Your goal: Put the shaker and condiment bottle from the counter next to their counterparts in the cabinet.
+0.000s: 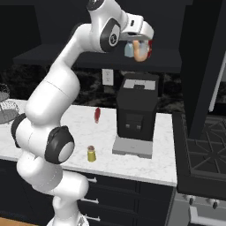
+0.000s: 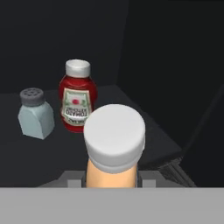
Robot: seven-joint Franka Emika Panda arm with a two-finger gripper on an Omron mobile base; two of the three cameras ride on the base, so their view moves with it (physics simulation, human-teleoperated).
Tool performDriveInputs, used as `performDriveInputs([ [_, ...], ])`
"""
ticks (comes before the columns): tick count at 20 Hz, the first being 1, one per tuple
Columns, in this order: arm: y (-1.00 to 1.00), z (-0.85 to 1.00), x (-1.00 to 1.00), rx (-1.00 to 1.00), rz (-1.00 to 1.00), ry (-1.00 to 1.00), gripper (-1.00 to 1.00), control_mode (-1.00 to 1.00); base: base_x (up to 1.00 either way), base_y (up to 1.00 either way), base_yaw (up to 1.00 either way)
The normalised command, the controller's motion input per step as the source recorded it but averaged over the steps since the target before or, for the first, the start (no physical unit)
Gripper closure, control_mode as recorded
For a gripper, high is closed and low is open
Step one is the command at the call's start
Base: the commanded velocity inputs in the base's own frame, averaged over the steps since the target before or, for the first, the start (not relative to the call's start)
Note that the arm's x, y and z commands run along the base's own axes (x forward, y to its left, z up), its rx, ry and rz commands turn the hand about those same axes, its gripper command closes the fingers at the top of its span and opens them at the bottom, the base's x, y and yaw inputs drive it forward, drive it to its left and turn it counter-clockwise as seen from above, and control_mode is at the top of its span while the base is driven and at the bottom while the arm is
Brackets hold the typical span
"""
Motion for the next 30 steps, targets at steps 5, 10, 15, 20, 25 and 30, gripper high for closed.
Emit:
performDriveInputs([
  [5, -0.26, -0.13, 0.38, 0.00, 0.02, 0.00, 1.00, -1.00, 0.00, 0.00, 0.00],
  [10, -0.19, -0.23, 0.36, 0.00, 0.03, 0.00, 1.00, -1.00, 0.00, 0.00, 0.00],
  [15, -0.14, -0.20, 0.33, 0.00, 0.04, 0.00, 1.00, -1.00, 0.00, 0.00, 0.00],
  [20, -0.14, -0.13, 0.32, 0.00, 0.03, 0.00, 1.00, -1.00, 0.00, 0.00, 0.00],
  [25, -0.13, -0.02, 0.35, 0.00, 0.01, 0.00, 1.00, -1.00, 0.00, 0.00, 0.00],
  [30, -0.06, 0.00, 0.32, 0.00, 0.00, 0.00, 1.00, -1.00, 0.00, 0.00, 0.00],
])
